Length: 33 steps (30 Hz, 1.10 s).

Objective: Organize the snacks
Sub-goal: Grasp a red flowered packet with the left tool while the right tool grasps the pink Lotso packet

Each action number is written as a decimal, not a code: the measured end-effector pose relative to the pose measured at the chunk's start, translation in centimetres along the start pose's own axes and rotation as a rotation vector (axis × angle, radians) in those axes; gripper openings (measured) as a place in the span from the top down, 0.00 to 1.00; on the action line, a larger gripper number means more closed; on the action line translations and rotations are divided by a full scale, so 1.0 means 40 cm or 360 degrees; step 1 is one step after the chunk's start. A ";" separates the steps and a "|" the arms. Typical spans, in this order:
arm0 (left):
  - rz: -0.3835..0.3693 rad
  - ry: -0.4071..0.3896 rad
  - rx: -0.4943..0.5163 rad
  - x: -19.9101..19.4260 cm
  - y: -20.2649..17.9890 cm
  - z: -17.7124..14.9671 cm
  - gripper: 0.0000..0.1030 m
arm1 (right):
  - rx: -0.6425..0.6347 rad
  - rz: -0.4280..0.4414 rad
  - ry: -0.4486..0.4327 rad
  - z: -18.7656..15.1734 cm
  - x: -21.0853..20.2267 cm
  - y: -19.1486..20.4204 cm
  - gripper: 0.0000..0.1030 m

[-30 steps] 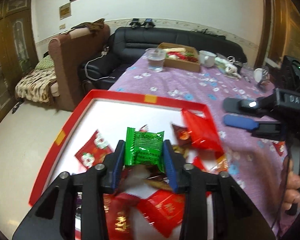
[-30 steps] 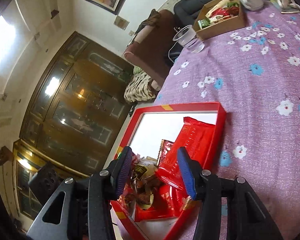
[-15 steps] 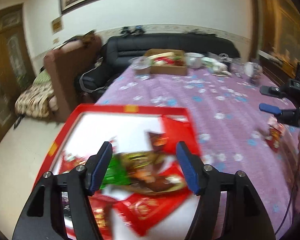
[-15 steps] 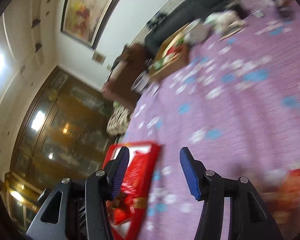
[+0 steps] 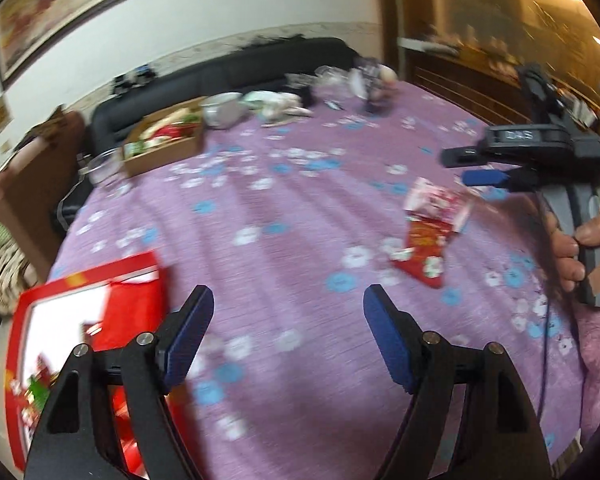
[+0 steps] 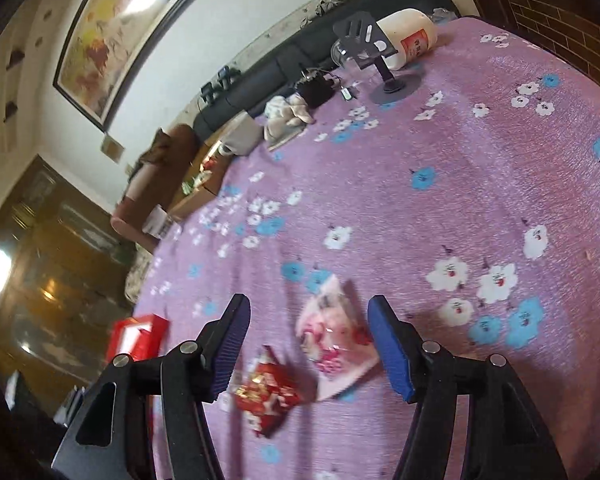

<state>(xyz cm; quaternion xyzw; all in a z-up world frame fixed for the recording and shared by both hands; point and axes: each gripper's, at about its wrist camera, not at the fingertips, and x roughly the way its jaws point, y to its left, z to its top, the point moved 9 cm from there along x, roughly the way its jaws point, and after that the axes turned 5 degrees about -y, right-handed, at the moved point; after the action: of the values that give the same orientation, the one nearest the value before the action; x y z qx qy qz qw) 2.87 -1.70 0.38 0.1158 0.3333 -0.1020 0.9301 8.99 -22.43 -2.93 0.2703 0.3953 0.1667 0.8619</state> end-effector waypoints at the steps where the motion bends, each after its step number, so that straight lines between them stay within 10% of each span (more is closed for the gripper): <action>1: -0.0023 0.0009 0.0020 0.009 -0.019 0.004 0.25 | -0.0014 -0.0014 0.0014 -0.006 0.013 -0.002 0.38; 25: -0.0426 0.0232 0.0286 0.216 -0.276 0.024 0.25 | -0.0449 -0.0331 0.0151 -0.075 0.088 0.020 0.40; 33: -0.0514 0.0223 0.0207 0.230 -0.267 0.024 0.53 | -0.0616 -0.0513 0.0127 -0.079 0.091 0.013 0.60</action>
<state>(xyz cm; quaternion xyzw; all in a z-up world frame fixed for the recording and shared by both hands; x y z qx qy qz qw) 7.57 -13.18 -6.41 0.1276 0.4043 -0.2629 0.8667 8.83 -19.12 -6.48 0.0268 0.4277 0.1102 0.8968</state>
